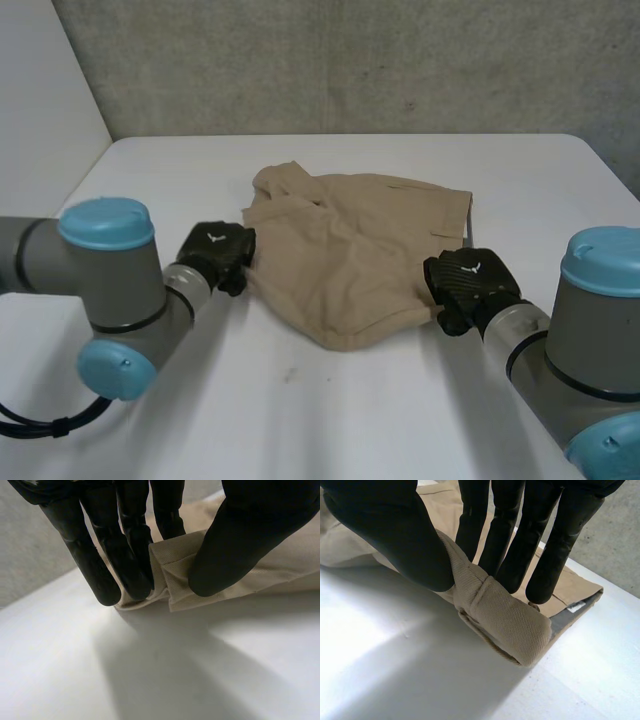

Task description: Fold the shorts.

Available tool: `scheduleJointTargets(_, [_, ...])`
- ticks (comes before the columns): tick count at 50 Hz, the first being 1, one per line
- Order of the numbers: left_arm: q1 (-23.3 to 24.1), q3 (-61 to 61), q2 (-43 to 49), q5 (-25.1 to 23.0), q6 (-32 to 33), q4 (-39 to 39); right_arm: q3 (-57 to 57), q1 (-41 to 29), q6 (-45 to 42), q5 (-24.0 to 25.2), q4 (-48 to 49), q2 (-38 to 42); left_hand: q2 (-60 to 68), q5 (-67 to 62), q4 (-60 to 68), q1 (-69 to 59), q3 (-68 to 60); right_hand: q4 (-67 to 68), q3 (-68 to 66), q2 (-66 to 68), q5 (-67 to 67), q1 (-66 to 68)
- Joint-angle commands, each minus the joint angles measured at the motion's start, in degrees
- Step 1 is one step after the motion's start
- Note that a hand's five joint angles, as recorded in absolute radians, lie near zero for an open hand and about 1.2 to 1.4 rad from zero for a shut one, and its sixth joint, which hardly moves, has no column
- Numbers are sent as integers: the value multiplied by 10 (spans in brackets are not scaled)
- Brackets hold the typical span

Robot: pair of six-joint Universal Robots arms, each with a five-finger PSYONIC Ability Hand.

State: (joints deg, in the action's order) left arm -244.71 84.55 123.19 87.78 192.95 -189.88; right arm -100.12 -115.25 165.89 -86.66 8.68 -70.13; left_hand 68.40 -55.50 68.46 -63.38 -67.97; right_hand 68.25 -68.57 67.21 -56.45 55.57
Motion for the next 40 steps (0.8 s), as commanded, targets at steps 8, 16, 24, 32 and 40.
scheduleJointTargets(8, [-12,166,-271,17,114,130,15,7,-86,-9,-22,-19,116,-145,115,-166,-120,117,-114,128,-135,244])
scheduleJointTargets(16, [-9,220,-392,12,137,268,26,6,-154,-9,-116,-79,116,-145,115,-166,-120,117,-114,128,-135,244])
scheduleJointTargets(24, [4,238,-452,-5,138,357,32,9,-217,-4,-260,-133,116,-145,115,-166,-120,117,-114,128,-135,244])
scheduleJointTargets(32, [4,253,-460,-38,137,359,7,17,-290,4,-333,-140,116,-145,115,-166,-120,117,-114,128,-135,244])
scheduleJointTargets(40, [-1,243,-353,-36,138,261,10,19,-290,5,-271,-72,116,-145,115,-166,-120,117,-114,128,-135,244])
